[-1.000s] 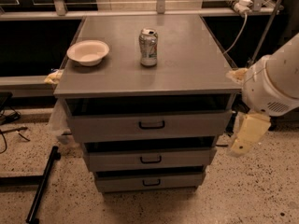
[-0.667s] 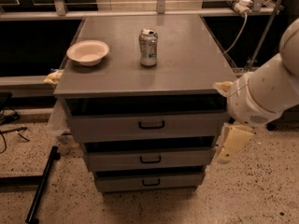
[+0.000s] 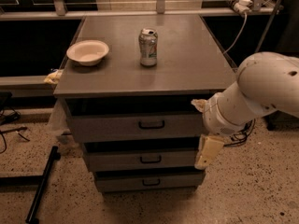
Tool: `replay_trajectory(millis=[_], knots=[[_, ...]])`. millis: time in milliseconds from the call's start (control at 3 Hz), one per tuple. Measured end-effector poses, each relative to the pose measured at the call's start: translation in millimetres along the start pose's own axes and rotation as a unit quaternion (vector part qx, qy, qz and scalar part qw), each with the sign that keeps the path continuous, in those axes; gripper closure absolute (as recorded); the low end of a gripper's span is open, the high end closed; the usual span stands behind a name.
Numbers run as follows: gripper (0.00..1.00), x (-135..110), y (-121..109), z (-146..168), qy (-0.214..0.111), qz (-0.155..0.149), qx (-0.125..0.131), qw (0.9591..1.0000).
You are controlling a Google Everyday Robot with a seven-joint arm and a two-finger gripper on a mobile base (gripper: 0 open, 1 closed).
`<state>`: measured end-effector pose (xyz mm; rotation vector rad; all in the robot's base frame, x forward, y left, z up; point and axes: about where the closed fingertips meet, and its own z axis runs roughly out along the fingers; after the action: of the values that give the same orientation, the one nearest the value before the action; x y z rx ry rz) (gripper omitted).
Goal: Open top drawer
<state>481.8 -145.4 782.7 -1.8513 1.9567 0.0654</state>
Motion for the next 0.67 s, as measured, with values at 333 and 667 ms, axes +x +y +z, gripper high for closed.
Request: replay_trajectory(millis=[333,667], knots=[[0.0,0.5,-0.6,5.7,-0.002,0.0,-0.002,1.0],[0.0,5.0,1.7,4.3,0.014,-0.005,0.006,0.9999]])
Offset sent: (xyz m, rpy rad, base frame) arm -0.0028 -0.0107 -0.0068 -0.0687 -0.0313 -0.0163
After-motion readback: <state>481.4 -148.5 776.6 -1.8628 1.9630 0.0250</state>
